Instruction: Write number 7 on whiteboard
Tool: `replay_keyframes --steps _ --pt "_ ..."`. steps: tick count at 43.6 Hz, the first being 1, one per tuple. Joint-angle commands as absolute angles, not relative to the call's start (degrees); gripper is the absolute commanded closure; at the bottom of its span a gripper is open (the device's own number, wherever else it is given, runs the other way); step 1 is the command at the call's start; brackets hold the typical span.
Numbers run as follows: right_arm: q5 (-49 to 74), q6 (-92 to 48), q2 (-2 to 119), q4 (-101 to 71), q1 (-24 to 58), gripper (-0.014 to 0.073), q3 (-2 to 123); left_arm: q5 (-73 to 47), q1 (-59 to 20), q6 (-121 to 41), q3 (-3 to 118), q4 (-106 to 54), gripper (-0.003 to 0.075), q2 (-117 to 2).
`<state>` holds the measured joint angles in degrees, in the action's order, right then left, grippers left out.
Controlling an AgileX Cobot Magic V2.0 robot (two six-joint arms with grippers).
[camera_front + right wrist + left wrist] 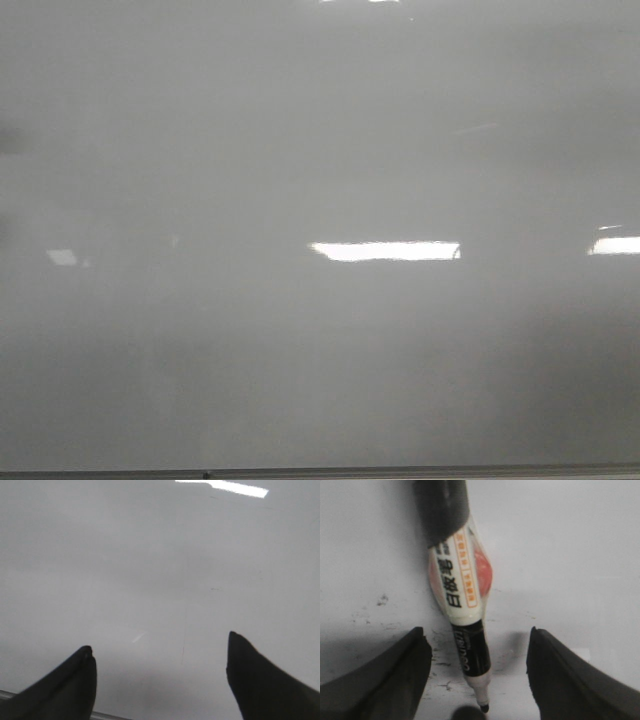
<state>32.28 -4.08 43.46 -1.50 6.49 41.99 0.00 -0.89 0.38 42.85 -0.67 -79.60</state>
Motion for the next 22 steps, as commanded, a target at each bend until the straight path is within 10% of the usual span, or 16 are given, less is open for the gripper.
replay_keyframes --steps 1,22 --pt "28.08 -4.35 43.5 -1.65 6.65 0.0032 43.99 5.9 -1.04 0.79 44.68 -1.18 0.0357 -78.67" --pt "28.08 -4.35 43.5 -1.65 6.65 0.0032 43.99 7.17 -1.04 0.79 44.68 -1.18 0.0612 -80.58"
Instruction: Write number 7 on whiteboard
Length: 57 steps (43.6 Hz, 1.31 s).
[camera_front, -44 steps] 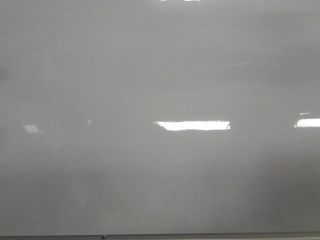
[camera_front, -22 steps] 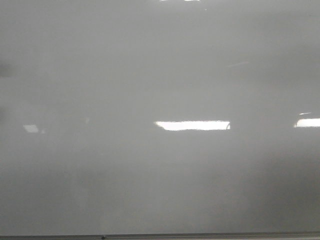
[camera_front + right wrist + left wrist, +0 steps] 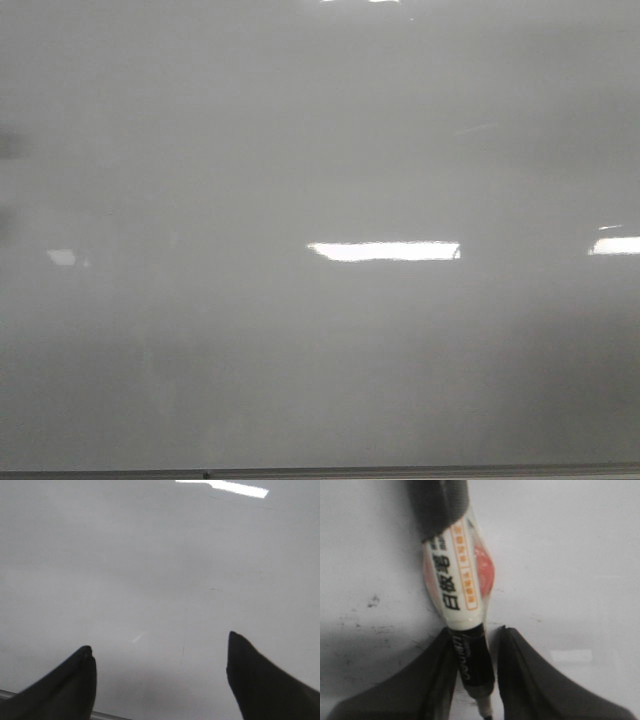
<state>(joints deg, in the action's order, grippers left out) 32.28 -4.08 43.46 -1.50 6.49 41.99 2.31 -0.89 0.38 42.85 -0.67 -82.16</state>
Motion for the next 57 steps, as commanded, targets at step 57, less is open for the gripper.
replay_keyframes --steps 57 --pt "44.29 -5.25 43.51 -1.65 6.65 0.0032 52.83 -57.91 -4.36 -53.37 61.14 -35.31 0.0741 -62.87"
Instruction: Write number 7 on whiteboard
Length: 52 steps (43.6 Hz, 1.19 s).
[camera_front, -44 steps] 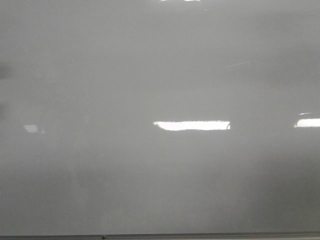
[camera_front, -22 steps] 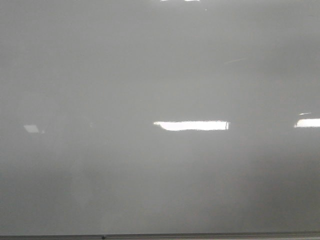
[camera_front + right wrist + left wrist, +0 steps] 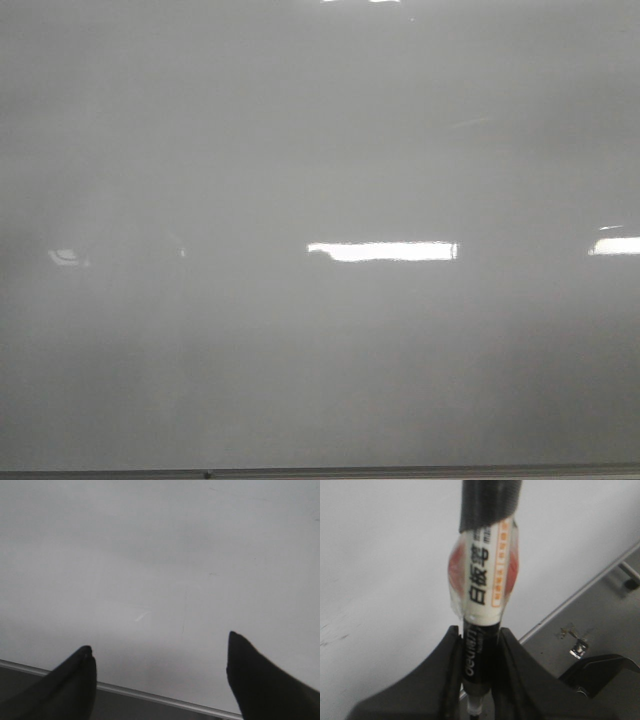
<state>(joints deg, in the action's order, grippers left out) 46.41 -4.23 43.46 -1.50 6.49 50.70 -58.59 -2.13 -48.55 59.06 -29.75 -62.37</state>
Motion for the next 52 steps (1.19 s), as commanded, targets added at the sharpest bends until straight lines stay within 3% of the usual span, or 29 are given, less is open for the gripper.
replay_keyframes --steps 1,15,27,38,52 --pt "44.5 -5.55 43.51 -1.65 6.65 0.0032 52.83 -57.91 -5.72 -53.52 61.14 -35.31 0.0741 -63.4" --pt "47.84 -19.18 47.9 -10.82 8.57 0.0032 52.83 -55.43 -25.2 -56.61 61.14 -30.22 0.0741 -71.43" --pt "51.22 -42.58 54.84 -18.8 20.96 0.0032 52.83 -53.92 -36.89 -57.72 61.14 -27.62 0.0741 -75.57" --pt "50.65 -55.86 60.77 -30.76 31.18 0.0032 52.83 -52.93 -42.7 -57.86 61.14 -27.48 0.0741 -75.57" --pt "45.3 -64.6 63.68 -43.13 35.13 0.0038 52.94 -52.67 -43.36 -57.86 61.14 -27.59 0.0741 -75.57"
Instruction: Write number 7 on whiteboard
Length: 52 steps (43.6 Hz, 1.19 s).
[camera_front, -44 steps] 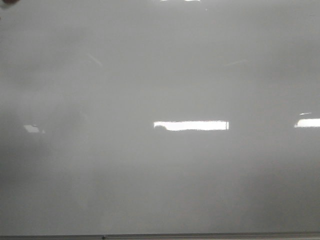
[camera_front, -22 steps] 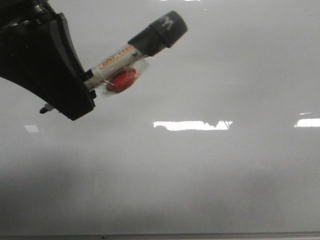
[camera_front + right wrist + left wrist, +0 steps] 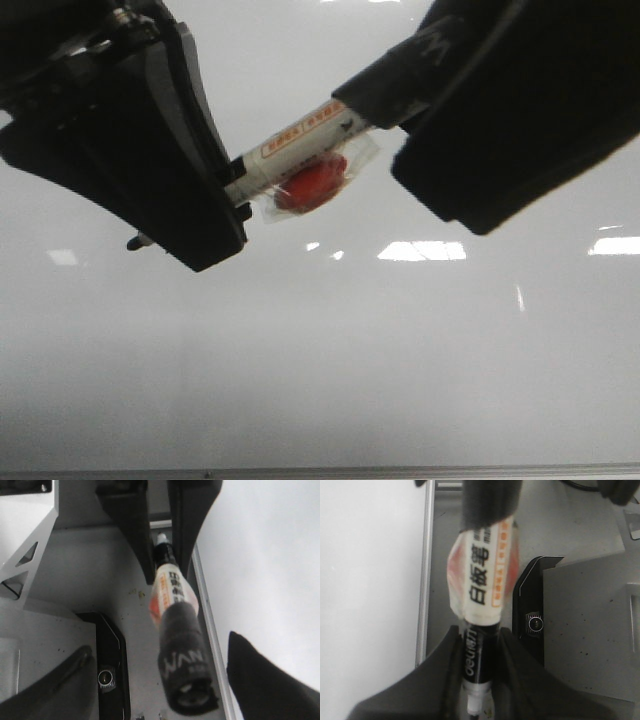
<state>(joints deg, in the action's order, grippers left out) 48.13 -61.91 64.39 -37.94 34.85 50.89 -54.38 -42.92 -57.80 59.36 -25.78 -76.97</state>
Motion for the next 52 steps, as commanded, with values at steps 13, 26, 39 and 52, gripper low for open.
replay_keyframes --steps 13,26,39,52 --pt "44.3 -66.07 63.68 -45.14 35.13 0.0216 52.94 -52.67 -43.36 -57.86 61.14 -27.59 0.0741 -75.57" --pt "44.16 -66.07 63.81 -45.14 35.13 0.047 52.94 -52.67 -43.36 -57.86 61.14 -27.69 0.0734 -75.57" --pt "44.1 -66.07 63.81 -45.07 35.13 0.0661 52.94 -51.16 -43.36 -57.17 61.81 -27.77 0.0339 -75.57" --pt "44.6 -52.03 60.72 -30.82 30.35 0.0661 54.86 -57.56 -42.28 -41.12 67.32 -11.86 0.0311 -68.56"
